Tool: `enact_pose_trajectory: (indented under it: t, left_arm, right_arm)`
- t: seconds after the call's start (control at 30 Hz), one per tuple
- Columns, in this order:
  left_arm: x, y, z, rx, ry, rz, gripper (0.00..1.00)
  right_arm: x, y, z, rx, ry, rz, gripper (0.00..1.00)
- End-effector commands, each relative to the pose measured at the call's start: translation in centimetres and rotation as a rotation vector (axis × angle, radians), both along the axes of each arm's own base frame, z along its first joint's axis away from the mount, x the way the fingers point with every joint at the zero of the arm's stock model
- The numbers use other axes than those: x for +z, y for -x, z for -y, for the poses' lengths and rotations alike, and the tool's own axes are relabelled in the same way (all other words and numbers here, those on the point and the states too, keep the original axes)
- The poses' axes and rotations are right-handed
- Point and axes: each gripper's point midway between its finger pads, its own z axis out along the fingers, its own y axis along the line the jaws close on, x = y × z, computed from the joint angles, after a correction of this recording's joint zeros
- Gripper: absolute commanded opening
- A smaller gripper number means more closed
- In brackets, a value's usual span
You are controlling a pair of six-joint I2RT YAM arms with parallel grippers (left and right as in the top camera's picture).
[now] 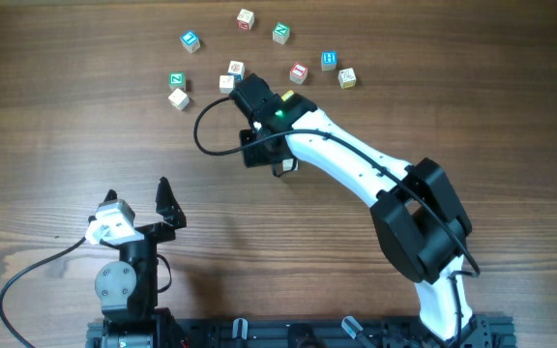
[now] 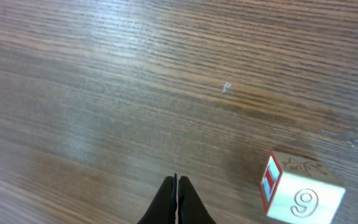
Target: Form a horizontal line
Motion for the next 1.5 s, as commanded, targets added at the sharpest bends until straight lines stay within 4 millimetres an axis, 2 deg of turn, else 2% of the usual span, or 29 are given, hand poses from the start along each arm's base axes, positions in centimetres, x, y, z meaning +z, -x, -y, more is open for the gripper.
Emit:
enact_pose_trajectory:
  t: [0.0, 0.9, 1.1, 1.23, 1.47]
  left_arm:
    - [0.0, 0.0, -0.1, 0.009, -0.017, 0.003, 1.0]
    - [0.0, 0.0, -0.1, 0.009, -0.017, 0.003, 1.0]
    - [0.0, 0.0, -0.1, 0.009, -0.017, 0.003, 1.0]
    - [0.0, 0.0, -0.1, 0.009, -0.017, 0.003, 1.0]
    - [0.0, 0.0, -0.1, 0.009, -0.017, 0.003, 1.0]
  right_arm:
    - [-2.5, 1.1, 0.8, -0.042, 0.018, -0.051, 0.04]
    - [-2.6, 0.7, 0.4, -0.034, 0.002, -0.031, 0.04]
    - [-2.7, -0.1, 1.6, -0.058, 0.06, 0.014, 0.04]
    - [-2.9, -0.2, 3.1, -0.077, 0.137, 0.03, 0.04]
    - [-2.9, -0.7, 3.9, -0.095, 0.146, 0.031, 0.04]
